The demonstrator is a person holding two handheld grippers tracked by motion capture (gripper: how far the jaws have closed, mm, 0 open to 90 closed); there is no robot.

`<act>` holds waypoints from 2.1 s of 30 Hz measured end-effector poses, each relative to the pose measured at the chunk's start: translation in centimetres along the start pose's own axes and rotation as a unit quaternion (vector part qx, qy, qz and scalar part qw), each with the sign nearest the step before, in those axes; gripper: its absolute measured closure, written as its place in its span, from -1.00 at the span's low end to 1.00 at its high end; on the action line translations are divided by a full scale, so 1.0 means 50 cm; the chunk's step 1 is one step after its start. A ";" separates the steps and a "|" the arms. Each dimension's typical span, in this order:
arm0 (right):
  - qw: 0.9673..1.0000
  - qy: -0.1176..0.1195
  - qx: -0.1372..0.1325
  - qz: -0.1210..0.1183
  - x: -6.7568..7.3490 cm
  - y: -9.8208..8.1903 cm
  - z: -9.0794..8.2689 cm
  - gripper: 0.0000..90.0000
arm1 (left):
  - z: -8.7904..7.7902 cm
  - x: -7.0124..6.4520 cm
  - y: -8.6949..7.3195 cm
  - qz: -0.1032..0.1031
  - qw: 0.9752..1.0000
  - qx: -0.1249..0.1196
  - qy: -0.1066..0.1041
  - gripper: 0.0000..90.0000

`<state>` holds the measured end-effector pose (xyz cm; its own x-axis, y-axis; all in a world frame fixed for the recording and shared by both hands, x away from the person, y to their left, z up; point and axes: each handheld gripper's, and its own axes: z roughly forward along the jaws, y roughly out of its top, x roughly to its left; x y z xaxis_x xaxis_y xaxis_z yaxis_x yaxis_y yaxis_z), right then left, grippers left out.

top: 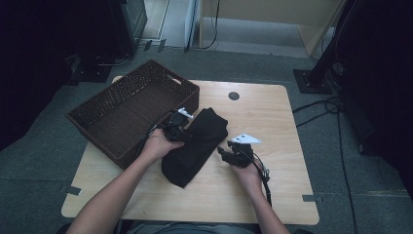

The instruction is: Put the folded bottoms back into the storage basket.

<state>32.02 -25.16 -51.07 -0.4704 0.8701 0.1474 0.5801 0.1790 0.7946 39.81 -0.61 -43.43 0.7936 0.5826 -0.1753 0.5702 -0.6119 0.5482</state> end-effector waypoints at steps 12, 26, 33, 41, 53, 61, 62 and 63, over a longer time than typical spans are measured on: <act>1.000 0.004 0.008 -0.003 0.004 -0.003 0.004 0.07 | -0.102 -0.004 0.049 0.029 0.999 -0.018 0.008 0.60; 1.000 0.013 0.021 -0.008 0.016 -0.008 0.013 0.06 | -0.232 0.032 0.086 0.026 0.998 -0.058 0.015 0.60; 1.000 0.017 0.024 -0.010 0.020 -0.010 0.016 0.06 | -0.290 0.064 0.095 0.026 0.997 -0.067 0.037 0.59; 0.999 0.019 0.027 -0.013 0.024 -0.012 0.019 0.06 | -0.342 0.121 0.086 0.015 0.996 -0.072 0.051 0.59; 0.999 0.015 0.029 -0.017 0.030 -0.018 0.020 0.06 | -0.372 0.227 0.051 0.002 0.996 -0.057 0.065 0.59; 0.999 0.013 0.025 -0.023 0.036 -0.018 0.024 0.06 | -0.311 0.288 0.030 -0.009 0.998 -0.049 0.040 0.58; 0.999 0.013 0.026 -0.023 0.037 -0.018 0.023 0.06 | -0.299 0.294 0.028 -0.009 0.998 -0.046 0.036 0.58; 0.999 0.014 0.025 -0.023 0.036 -0.018 0.024 0.06 | -0.287 0.299 0.026 -0.007 0.999 -0.042 0.031 0.58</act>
<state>31.41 -23.20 -52.23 -0.5149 0.8475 0.1286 0.5894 0.2411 0.7710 49.37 14.99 -33.60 0.7690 0.6252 -0.1335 0.5597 -0.5574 0.6132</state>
